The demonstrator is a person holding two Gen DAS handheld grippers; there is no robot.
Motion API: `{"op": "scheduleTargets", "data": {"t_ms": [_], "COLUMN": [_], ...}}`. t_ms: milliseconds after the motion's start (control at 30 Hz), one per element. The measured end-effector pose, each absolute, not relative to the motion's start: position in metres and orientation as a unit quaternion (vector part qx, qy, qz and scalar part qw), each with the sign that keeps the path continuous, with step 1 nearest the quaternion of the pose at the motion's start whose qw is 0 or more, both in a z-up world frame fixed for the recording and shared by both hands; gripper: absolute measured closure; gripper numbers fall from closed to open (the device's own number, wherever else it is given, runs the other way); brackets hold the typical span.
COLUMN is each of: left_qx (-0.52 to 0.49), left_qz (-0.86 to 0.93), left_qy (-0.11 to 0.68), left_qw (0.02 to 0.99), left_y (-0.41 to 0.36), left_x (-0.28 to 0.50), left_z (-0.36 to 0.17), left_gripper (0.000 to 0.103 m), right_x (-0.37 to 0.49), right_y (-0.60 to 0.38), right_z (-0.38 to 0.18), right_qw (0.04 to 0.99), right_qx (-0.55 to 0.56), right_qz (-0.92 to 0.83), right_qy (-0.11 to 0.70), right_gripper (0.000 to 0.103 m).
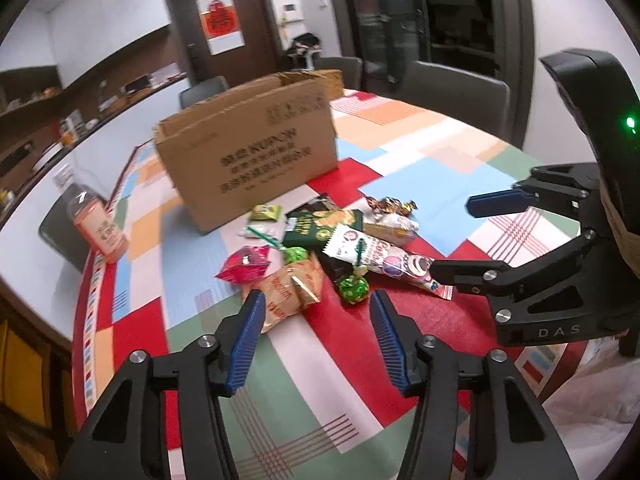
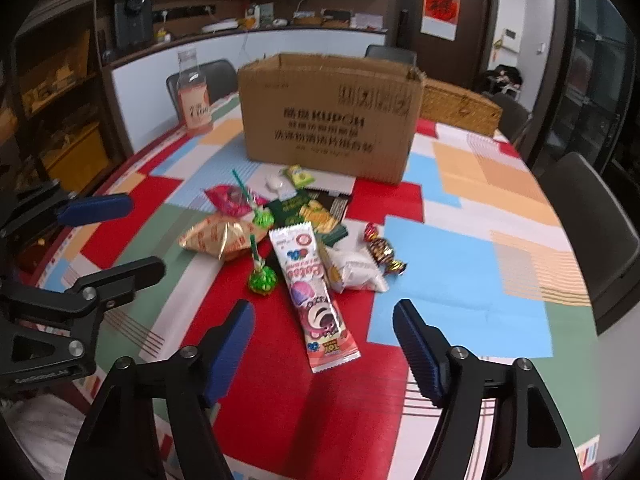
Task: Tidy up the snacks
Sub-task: 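Grasp the green lollipop with the left tool while the right tool grasps the pink Lotso bar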
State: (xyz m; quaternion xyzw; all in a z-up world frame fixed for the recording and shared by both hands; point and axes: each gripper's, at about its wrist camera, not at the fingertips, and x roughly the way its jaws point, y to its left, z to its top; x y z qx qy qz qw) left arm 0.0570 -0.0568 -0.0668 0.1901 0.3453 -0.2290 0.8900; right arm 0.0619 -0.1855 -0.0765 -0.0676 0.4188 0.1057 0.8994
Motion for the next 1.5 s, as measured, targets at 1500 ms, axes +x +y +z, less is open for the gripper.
{"op": "scheduleTargets", "data": {"t_ms": [1500], "left_qx": [0.162], "left_qz": [-0.288], "left_qy": [0.434], "left_qw": [0.838], "left_y": [-0.088], "left_x": [0.117], "left_z": [-0.135], "left_gripper": [0.076], "right_x": [0.111], "right_y": [-0.186], "right_z": [-0.136], "right_qw": [0.86], "right_qx": [-0.047], "right_qz": [0.152], "right_qy": [0.485], "right_gripper": [0.067]}}
